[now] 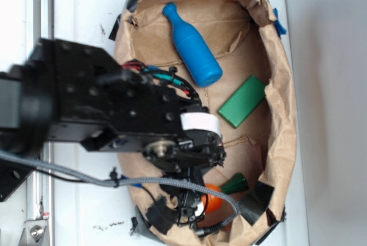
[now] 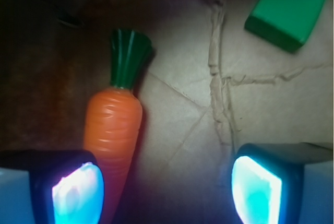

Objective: Grab the carrot.

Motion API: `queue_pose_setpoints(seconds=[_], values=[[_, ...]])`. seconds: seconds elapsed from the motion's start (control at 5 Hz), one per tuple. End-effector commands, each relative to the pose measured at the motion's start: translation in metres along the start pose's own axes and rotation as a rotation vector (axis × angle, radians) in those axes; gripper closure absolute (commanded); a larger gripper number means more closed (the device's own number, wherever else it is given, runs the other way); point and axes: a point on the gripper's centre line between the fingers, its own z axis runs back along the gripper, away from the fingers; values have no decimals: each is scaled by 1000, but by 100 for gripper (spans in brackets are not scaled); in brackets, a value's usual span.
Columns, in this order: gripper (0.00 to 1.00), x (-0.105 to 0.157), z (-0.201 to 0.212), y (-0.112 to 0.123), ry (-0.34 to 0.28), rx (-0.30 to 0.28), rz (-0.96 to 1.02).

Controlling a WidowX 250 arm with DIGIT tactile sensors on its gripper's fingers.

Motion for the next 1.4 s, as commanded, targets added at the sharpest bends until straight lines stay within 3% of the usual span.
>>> queue_pose_setpoints(seconds=[0.0, 0.6, 0.8, 1.0, 1.2], values=[[0, 17, 10, -25, -56, -106, -22], [0, 28, -20, -52, -101, -111, -239], [0, 29, -32, -51, -67, -52, -327], [10, 28, -36, -43, -25, 4, -348], [100, 30, -31, -38, -30, 11, -319]])
